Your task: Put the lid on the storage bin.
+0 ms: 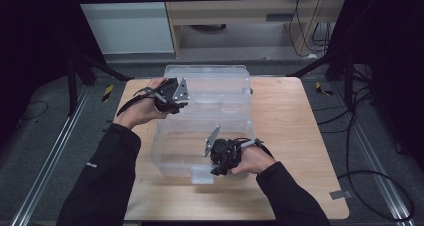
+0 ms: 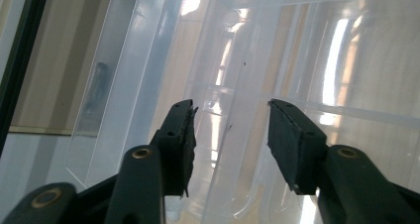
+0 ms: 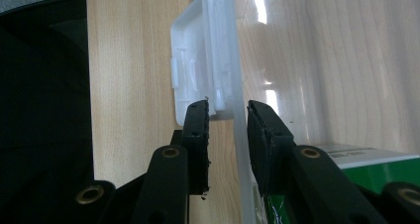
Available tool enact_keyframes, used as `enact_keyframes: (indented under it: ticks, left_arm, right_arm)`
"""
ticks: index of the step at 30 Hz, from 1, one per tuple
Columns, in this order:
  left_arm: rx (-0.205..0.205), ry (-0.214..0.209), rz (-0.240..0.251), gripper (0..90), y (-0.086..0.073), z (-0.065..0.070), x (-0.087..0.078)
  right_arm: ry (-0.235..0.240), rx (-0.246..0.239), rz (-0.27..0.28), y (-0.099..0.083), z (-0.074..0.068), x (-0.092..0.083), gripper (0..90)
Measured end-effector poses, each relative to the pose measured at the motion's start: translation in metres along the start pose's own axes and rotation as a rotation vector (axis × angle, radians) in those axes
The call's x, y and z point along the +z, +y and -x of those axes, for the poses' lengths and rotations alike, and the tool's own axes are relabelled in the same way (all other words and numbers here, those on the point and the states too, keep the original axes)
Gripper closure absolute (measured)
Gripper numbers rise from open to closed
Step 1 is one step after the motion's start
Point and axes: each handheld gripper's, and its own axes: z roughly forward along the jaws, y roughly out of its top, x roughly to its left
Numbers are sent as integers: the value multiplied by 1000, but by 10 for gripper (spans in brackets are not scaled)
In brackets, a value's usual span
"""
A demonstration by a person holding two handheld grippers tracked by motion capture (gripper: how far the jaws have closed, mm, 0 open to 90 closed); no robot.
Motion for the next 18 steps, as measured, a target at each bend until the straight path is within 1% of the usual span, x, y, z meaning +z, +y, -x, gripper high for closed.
enact_keyframes:
  ticks: [2,3,5,7,8,9,10,11,16,18]
  left_arm:
    - [16,1,-18,569,1,-1,2]
    - [14,0,-12,584,1,-1,4]
    - [19,-3,-19,612,1,-1,6]
    - [23,-19,-28,638,1,-1,9]
    - [23,-22,-34,666,1,0,10]
    - [27,-25,-40,666,2,0,12]
    - [32,-28,-49,688,2,0,13]
    - [28,-31,-53,691,2,0,13]
    - [32,-42,-56,706,3,-1,14]
    - [44,-43,-74,713,4,-1,14]
  right_arm:
    - [-1,5,-5,0,0,0,711]
    - [-1,4,-4,0,0,0,711]
    - [-1,6,-5,0,0,0,711]
    - [-1,4,-4,0,0,0,711]
    - [-2,6,-5,0,0,0,711]
    - [-2,6,-5,0,0,0,711]
    - [-1,5,-5,0,0,0,711]
    - [-2,-2,-1,0,0,0,711]
    - [-2,-2,-3,0,0,0,711]
    - [-3,7,-7,0,0,0,711]
